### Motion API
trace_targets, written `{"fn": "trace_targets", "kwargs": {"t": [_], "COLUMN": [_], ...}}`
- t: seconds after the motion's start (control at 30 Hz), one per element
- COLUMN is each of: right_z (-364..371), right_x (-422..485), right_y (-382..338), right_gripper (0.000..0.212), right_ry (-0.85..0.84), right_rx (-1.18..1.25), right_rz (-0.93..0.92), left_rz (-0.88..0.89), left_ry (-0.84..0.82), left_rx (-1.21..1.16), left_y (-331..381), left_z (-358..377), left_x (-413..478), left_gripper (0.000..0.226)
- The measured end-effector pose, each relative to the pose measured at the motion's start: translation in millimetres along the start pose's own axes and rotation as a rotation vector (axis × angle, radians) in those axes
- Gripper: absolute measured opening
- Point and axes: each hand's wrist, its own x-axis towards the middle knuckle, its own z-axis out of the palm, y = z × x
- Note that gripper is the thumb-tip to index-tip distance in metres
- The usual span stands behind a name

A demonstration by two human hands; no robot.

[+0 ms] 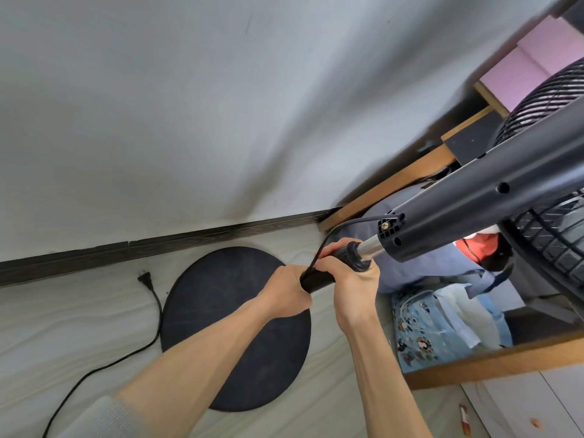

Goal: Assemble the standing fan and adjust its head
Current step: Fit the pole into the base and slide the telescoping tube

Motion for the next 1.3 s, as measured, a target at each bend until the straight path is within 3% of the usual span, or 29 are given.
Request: {"fn": "trace_targets", "kwargs": {"t": [0.17, 0.37, 0.43, 0.5, 0.57, 0.63, 0.7, 0.8, 0.9, 1.03, 1.17, 1.3], "right_z": [-10, 4, 3, -1, -4, -7, -10, -9, -8, -11, -13, -13], "right_x": [8, 1, -5, -9, -15, -21, -21, -13, -8, -9, -11, -11], "right_y": [5, -1, -1, 1, 0, -2, -6, -7, -4, -2, 0, -4], "right_gripper": [0.027, 0.019, 0.012, 0.017, 0.026, 0.032, 0.03, 0.021, 0.016, 0.015, 0.015, 0.018], "right_ry": [-0.107, -0.024, 0.007, 0.042, 0.099, 0.166, 0.206, 0.148, 0.088, 0.037, 0.032, 0.031], "right_rx": [-0.006, -0.04, -0.077, -0.102, -0.144, -0.198, -0.181, -0.195, -0.178, -0.191, -0.197, -0.239], "right_rz": [0.065, 0.047, 0.053, 0.091, 0.103, 0.042, 0.0, 0.016, 0.027, 0.012, 0.02, 0.027], "left_rz": [-0.003, 0.025, 0.011, 0.06, 0.16, 0.28, 0.335, 0.28, 0.371, 0.513, 0.533, 0.788], "left_ry": [0.014, -0.038, 0.048, 0.227, 0.319, 0.276, 0.356, 0.592, 0.716, 0.747, 0.795, 0.601], "left_rx": [-0.001, 0.075, 0.118, 0.202, 0.305, 0.369, 0.31, 0.062, 0.173, 0.393, 0.449, 0.726], "left_y": [-3, -17, -24, -25, -13, 2, 13, 19, 5, -17, -29, -29], "left_z": [5, -8, -11, -12, -10, 1, 14, 17, 11, 3, -12, -27], "left_x": [-1, 0, -11, -26, -51, -68, -70, -55, -46, -50, -50, -56], "left_gripper": [0.032, 0.031, 0.057, 0.065, 0.044, 0.027, 0.026, 0.061, 0.08, 0.086, 0.091, 0.066]}}
